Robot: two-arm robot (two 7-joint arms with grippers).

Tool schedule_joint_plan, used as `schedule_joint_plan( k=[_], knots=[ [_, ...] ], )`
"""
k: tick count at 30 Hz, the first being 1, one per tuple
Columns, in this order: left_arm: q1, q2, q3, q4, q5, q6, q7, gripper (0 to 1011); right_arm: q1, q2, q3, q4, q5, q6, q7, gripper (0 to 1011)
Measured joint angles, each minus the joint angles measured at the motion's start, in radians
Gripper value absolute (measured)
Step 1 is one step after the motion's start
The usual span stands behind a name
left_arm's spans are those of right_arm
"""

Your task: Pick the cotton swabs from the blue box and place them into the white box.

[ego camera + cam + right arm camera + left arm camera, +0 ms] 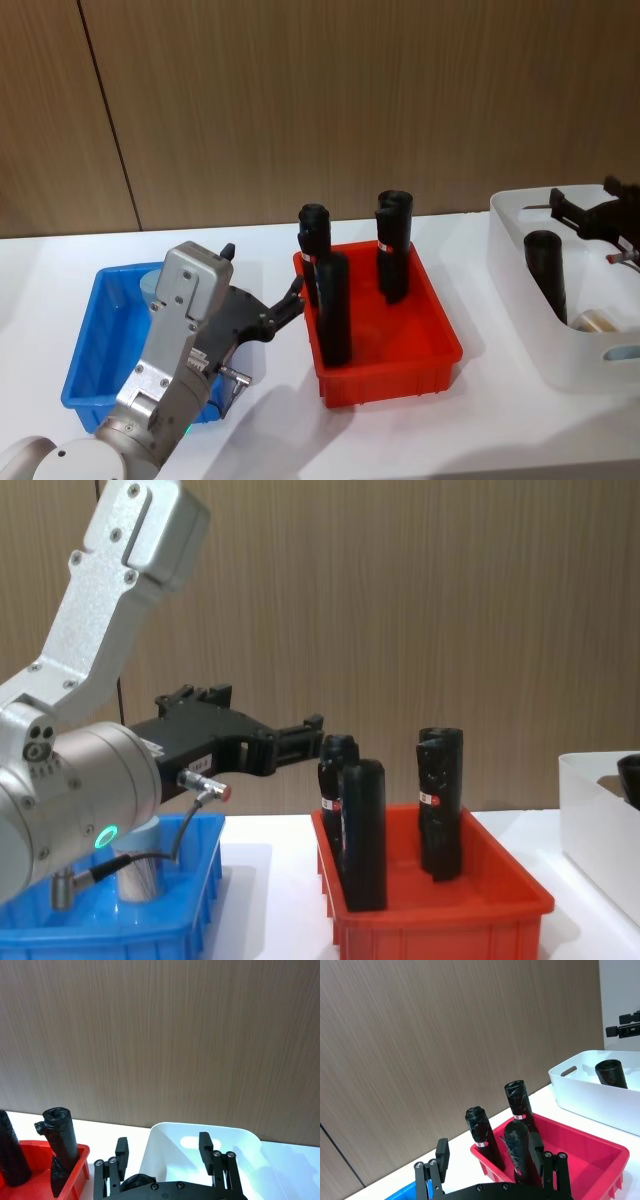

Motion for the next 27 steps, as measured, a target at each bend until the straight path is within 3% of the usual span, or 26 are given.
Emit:
schedule_joint_plan(
  k=[6, 27],
  knots=[
    [0.0, 0.0, 0.0, 0.0, 0.0, 0.0, 0.0, 1004, -0.001, -0.001, -0.001, -0.003, 0.0, -0.006, 0.002, 998],
    [0.0, 0.0, 0.0, 0.0, 0.0, 0.0, 0.0, 1004, -0.008, 0.0, 0.0, -0.018, -0.003, -0.015, 0.004, 1002]
  ],
)
